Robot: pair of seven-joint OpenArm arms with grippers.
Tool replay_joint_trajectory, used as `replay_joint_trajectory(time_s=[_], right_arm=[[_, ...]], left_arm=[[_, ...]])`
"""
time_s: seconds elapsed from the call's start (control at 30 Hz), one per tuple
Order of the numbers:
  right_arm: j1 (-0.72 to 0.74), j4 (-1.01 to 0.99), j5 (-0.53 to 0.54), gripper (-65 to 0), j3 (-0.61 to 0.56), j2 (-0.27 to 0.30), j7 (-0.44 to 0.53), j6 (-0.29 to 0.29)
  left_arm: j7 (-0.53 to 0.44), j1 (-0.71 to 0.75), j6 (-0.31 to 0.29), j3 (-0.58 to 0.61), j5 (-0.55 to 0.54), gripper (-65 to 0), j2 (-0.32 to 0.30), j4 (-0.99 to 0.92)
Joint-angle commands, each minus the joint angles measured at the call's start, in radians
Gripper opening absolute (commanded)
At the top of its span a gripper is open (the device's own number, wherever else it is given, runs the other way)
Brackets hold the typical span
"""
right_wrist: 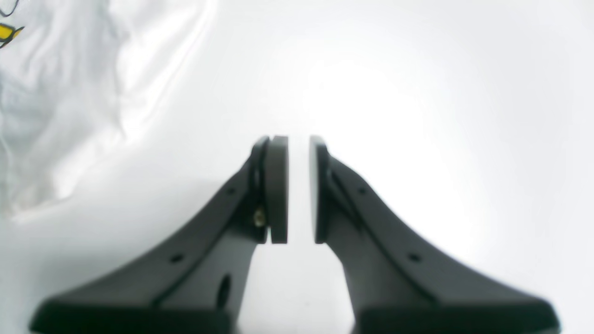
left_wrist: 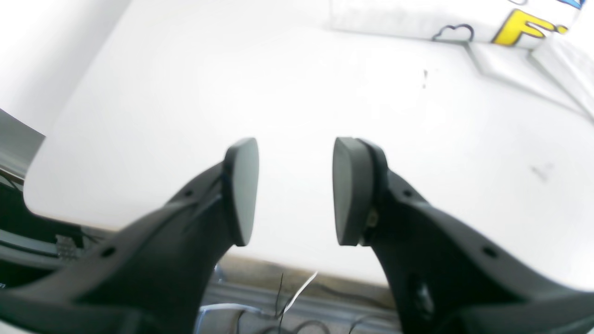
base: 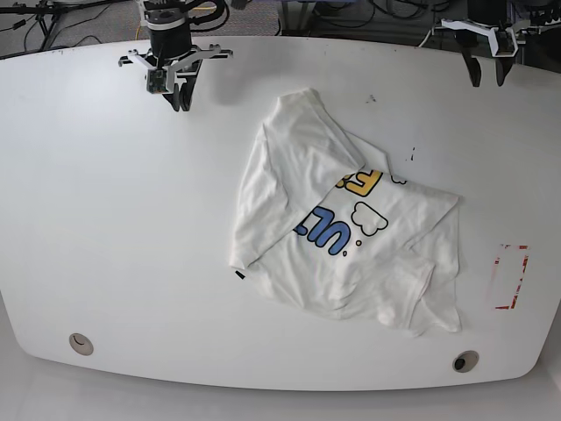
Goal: Fold the T-shirt properly
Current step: 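Lower the right gripper toward the collar edge of the white T-shirt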
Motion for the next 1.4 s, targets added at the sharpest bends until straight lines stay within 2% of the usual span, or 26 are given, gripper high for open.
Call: replay_joint_trajectory(time_s=[0.0, 0.1, 0.5, 0.7, 0.83, 0.9, 1.1, 1.17, 1.37], right_arm=[[0.01, 0.02, 0.004, -58.1, -0.002, 0.007, 0.016, 0.002], [0.026, 0.018, 0.004, -57.3, -0.009, 0.01, 0.001, 0.004], [0.118, 0.015, 0.009, -41.9, -0.078, 0.01, -0.14, 0.004], [0.19, 0.015, 0.002, -38.6, -0.128, 0.014, -0.2, 0.012], [0.24, 0.011, 0.003, -37.5, -0.163, 0.026, -0.243, 0.021], [0.307, 0.01, 0.009, -35.6, -0.204, 0.042, -0.296, 0.024], [0.38, 0.008, 0.011, -34.3, -0.247, 0.064, -0.365, 0.047], [0.399, 0.008, 0.011, -34.0, -0.258, 0.068, -0.382, 0.058], [0.444, 0.004, 0.008, -33.8, -0.284, 0.055, -0.415, 0.08]], left_arm=[[-0.037, 0.007, 0.005, -0.006, 0.0, -40.3, -0.002, 0.028], [-0.039, 0.008, 0.003, -0.005, 0.0, -39.7, -0.002, 0.031], [-0.072, 0.027, 0.0, -0.008, -0.002, -37.6, -0.012, 0.041], [-0.092, 0.018, -0.001, -0.008, 0.0, -34.3, -0.009, 0.037], [-0.104, 0.016, -0.003, -0.01, 0.004, -30.4, -0.009, 0.036], [-0.124, 0.001, -0.004, -0.012, 0.002, -25.1, -0.004, 0.041], [-0.134, -0.016, -0.005, -0.014, 0.004, -19.5, 0.002, 0.039], [-0.135, -0.022, -0.005, -0.012, 0.005, -19.7, 0.005, 0.038], [-0.114, -0.065, -0.006, 0.003, 0.006, -27.1, 0.004, 0.039]])
